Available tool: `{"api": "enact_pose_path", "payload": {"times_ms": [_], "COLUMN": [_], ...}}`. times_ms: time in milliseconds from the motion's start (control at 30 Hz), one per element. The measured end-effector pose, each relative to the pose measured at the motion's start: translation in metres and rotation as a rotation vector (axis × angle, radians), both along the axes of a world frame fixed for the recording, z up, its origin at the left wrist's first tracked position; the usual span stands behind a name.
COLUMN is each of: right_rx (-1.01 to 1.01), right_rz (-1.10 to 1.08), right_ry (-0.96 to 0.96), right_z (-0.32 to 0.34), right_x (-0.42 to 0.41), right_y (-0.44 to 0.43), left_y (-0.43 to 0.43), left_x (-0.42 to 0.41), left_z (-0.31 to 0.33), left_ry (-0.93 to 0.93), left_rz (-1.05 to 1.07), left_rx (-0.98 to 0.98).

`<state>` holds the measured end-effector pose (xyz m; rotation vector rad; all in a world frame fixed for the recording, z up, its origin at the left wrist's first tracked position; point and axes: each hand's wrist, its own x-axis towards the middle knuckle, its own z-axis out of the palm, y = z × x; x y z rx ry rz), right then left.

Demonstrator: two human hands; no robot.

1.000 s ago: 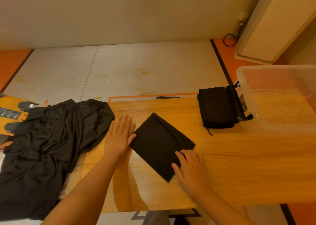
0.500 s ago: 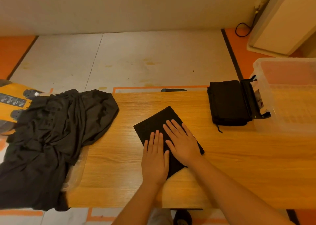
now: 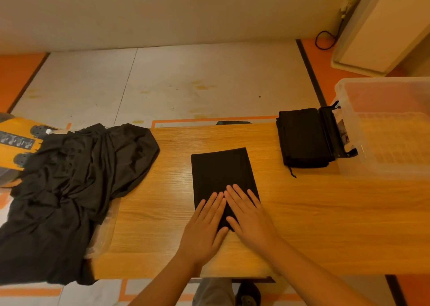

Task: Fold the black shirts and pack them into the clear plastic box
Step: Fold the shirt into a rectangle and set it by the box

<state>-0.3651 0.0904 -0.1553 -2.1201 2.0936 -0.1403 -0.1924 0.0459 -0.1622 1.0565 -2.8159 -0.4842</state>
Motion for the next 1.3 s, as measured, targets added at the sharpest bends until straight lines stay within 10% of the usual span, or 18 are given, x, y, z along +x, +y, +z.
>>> {"api": "enact_pose_path", "payload": {"times_ms": [900, 1300], "right_rx": [-0.002, 0.086], "right_rz": [0.129, 0.252], "right_ry": [-0.036, -0.197], "right_z": [0.006, 0.026], "right_x": [0.029, 0.001], "right_y": [0.111, 0.116], "left_y": [0.095, 0.089], "left_x": [0.051, 0.062], "left_z": [-0.016, 0.033], "left_ry": [-0.049, 0.068], "left_rz": [-0.091, -0.055], "left_rx": [-0.161, 0.158]}}
